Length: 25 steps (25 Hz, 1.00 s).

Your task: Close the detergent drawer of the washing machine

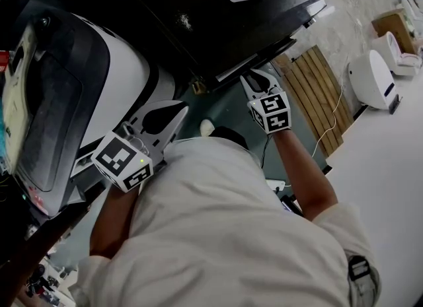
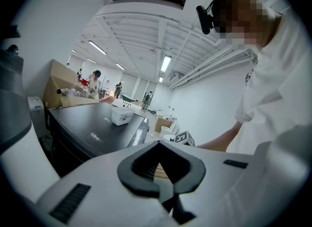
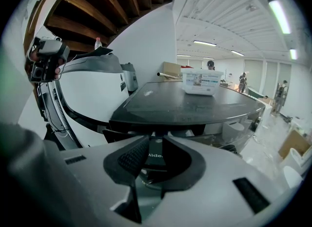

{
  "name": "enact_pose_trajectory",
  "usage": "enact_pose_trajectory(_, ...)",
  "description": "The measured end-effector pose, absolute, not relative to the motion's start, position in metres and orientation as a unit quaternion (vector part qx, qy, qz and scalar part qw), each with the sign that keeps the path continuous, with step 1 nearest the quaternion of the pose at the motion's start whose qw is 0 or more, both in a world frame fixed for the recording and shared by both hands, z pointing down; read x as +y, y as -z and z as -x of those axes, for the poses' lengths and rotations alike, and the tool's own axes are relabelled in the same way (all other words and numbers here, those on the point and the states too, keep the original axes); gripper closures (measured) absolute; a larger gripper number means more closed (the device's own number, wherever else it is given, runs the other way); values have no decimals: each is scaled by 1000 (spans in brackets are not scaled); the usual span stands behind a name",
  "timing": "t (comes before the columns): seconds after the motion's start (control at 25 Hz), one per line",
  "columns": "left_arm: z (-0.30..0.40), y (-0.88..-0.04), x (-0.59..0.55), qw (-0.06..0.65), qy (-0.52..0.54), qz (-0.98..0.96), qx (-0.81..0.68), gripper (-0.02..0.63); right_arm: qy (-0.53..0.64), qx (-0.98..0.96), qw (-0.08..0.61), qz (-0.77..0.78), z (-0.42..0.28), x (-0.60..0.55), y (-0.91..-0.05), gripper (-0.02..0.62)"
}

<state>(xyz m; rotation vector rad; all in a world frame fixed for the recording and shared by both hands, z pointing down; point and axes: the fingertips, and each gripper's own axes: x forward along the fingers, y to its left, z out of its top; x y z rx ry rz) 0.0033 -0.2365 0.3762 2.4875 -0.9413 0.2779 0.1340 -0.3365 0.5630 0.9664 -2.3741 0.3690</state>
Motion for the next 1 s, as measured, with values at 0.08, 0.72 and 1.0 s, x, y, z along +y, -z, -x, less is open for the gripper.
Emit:
enact_pose_trajectory(0.08, -2, -376, -237, 232, -101, -905, -343, 612, -137, -882, 273, -359, -133, -338, -563, 512)
enact_pose_trajectory(0.72, 3, -379, -245, 239, -99, -902, -345, 612, -129, -885, 274, -353, -120, -352, -563, 512)
enact_pose_trajectory(1.0, 5, -380, -248, 241, -98, -902, -345, 612, -126, -885, 276, -353, -118, -354, -563, 512)
